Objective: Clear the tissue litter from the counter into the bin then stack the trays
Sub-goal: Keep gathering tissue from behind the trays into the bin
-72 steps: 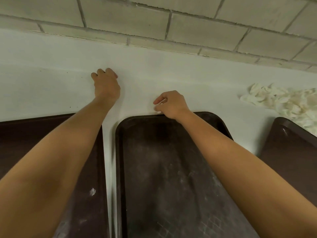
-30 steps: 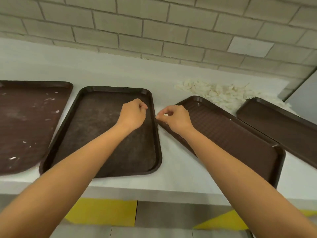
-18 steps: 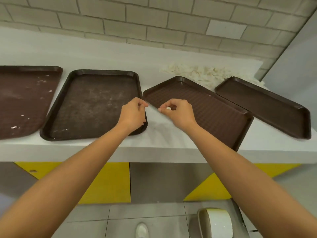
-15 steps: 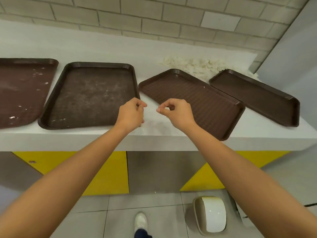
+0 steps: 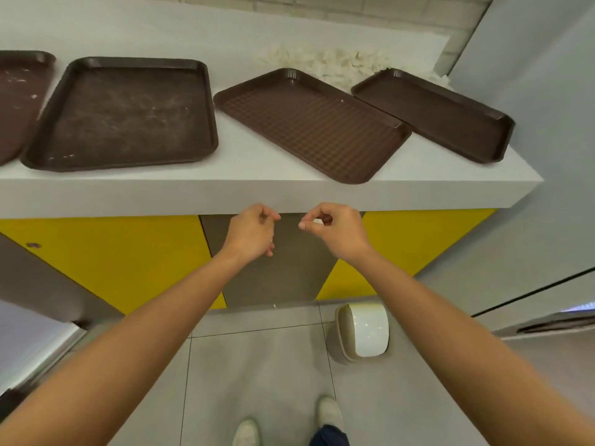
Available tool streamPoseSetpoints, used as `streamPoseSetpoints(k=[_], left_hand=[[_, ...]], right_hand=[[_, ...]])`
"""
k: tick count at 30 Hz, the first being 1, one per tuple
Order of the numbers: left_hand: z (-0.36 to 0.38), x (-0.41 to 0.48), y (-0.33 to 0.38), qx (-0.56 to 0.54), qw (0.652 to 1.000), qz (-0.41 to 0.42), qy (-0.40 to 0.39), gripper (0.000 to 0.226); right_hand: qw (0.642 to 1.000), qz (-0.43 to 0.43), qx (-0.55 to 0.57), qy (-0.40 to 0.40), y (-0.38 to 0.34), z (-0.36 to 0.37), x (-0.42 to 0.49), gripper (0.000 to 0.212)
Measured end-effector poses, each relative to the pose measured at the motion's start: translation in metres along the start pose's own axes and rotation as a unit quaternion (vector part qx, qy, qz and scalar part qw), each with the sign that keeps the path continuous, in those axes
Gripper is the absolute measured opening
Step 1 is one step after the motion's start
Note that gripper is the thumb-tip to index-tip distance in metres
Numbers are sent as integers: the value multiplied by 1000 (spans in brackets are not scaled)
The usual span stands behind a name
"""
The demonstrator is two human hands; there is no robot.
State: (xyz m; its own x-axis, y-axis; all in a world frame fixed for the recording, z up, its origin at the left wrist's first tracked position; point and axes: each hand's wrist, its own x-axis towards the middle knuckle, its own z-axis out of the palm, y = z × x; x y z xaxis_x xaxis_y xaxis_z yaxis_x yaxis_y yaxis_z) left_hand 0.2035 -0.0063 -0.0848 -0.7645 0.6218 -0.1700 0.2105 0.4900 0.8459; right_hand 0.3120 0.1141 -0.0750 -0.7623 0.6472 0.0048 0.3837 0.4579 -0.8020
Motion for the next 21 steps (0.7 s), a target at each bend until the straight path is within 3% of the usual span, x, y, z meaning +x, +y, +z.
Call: streamPoseSetpoints(k=[13, 21], left_hand=[[184, -44, -1, 4, 994, -99, -52, 18], [287, -59, -38, -22, 973, -191, -128, 20]], right_hand=[[996, 65, -2, -63, 171, -84, -54, 6], [977, 188, 50, -89, 276, -99, -78, 13]])
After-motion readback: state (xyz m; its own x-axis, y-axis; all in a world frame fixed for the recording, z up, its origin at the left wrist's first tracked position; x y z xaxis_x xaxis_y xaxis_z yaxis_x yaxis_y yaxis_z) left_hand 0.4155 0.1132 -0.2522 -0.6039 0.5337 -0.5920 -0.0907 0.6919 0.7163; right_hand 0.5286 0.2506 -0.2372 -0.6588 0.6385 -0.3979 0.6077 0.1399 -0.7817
